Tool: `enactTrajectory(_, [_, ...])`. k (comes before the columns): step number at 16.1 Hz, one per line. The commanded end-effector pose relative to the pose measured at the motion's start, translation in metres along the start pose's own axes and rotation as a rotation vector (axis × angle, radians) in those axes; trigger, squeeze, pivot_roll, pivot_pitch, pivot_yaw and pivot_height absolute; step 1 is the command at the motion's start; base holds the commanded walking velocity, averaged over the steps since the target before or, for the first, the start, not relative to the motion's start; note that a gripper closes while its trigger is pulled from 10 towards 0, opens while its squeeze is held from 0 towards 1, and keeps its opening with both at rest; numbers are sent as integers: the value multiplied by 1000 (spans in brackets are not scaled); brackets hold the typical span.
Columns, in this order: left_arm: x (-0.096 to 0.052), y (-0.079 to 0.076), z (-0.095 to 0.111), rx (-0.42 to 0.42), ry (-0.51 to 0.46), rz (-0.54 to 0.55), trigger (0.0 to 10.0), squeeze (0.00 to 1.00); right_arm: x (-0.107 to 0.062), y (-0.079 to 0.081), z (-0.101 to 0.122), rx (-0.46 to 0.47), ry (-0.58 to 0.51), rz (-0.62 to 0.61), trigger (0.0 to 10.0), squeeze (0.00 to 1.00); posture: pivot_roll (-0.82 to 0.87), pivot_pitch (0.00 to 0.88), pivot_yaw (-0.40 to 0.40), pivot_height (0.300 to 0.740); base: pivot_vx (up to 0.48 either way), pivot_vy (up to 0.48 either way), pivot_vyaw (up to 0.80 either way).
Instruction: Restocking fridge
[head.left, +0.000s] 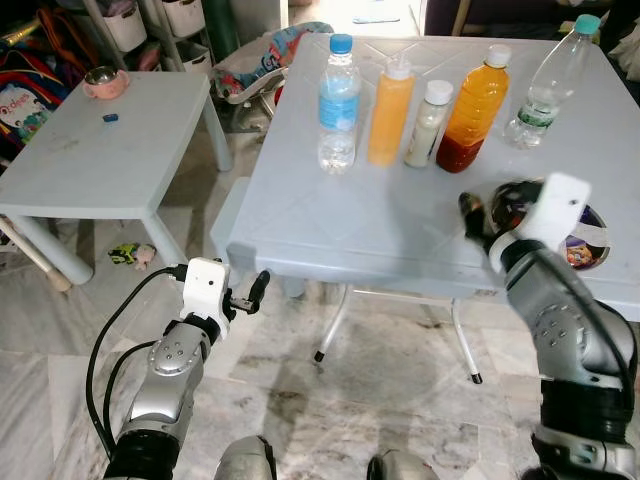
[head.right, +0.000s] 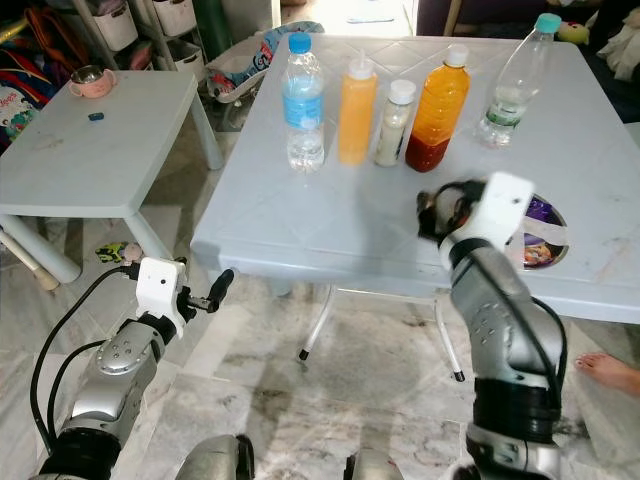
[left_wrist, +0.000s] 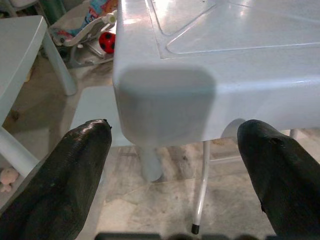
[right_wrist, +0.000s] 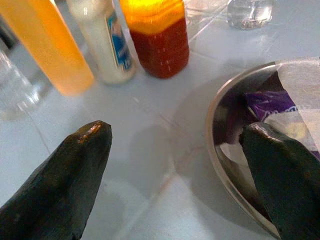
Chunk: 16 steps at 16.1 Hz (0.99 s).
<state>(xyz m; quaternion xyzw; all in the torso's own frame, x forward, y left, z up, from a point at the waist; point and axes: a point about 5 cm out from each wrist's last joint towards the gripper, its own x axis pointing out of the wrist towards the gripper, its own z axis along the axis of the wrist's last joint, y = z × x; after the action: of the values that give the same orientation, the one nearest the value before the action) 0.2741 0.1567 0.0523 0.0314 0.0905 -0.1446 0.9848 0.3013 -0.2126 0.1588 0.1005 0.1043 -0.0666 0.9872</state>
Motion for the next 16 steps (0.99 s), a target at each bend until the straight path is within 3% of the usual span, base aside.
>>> enactTrajectory(1, [0,0,-3,11,25,-9,10000,0,-3,-4,2,-7,-11,-23,10000,0,-9,62,67,740,0,0,0])
enactTrajectory(9, [1,1,-5,22,40,-27,10000,0,-2,-38,4,-33,10,-98,10000,0,-12,67,83,740,0,0,0])
enactTrajectory(13, [0,3,-4,31,43,-27,10000,0,5,-33,6,-40,22,-37,10000,0,0,73,88,740,0,0,0])
enactTrajectory(16, [-1,3,-4,36,45,-24,10000,0,13,-20,6,-45,39,36,10000,0,7,75,87,740,0,0,0])
